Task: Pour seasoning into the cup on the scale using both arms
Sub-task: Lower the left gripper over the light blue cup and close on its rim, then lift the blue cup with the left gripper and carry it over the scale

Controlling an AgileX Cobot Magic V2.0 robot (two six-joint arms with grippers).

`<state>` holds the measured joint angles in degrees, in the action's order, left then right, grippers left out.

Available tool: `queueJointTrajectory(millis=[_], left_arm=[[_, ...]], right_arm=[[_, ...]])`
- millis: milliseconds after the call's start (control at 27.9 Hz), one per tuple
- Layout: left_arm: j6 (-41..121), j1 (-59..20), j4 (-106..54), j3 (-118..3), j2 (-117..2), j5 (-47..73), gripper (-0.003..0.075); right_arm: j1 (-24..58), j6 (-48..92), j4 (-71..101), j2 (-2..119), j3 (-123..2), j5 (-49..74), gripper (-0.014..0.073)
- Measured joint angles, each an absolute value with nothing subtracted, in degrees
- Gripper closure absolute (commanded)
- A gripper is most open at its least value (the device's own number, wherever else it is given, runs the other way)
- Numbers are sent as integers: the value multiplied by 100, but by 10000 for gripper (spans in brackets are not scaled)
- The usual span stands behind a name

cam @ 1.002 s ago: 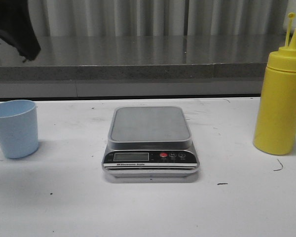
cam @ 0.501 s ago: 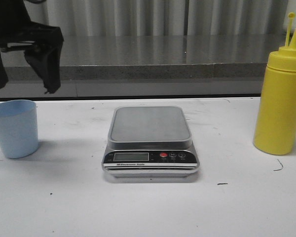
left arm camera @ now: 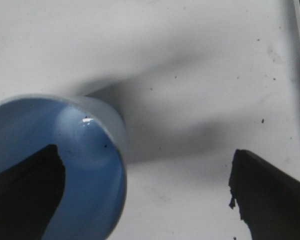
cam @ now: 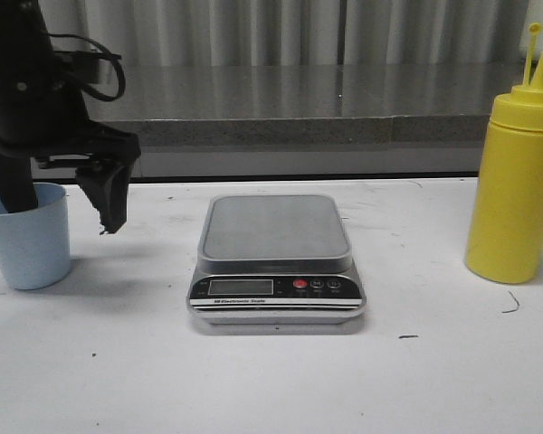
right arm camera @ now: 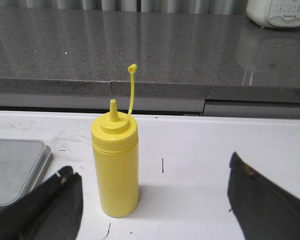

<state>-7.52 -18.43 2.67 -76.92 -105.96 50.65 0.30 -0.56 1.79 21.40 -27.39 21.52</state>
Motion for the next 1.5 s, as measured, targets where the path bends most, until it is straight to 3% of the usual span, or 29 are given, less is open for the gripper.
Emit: queueJointTrajectory(millis=[143, 251, 573, 787, 1145, 1503], left_arm=[[-752, -1843, 280, -7692, -10740, 4876, 111], [-752, -1843, 280, -7700, -10785, 4840, 185], [-752, -1843, 405, -7700, -10824, 4831, 554], [-752, -1843, 433, -7700, -10824, 4831, 739], [-752, -1833, 534, -7946, -10828, 5185, 740], [-752, -2025, 543, -9360, -10828, 6569, 740]], right_arm=[[30, -56, 179, 2140, -2739, 2152, -15], [30, -56, 179, 2140, -2739, 2152, -15], [30, -56, 179, 2140, -2739, 2152, -15], [30, -56, 179, 2140, -2739, 2152, -15], [30, -56, 179, 2140, -2739, 2152, -15], [30, -56, 179, 2140, -2739, 2152, -15]])
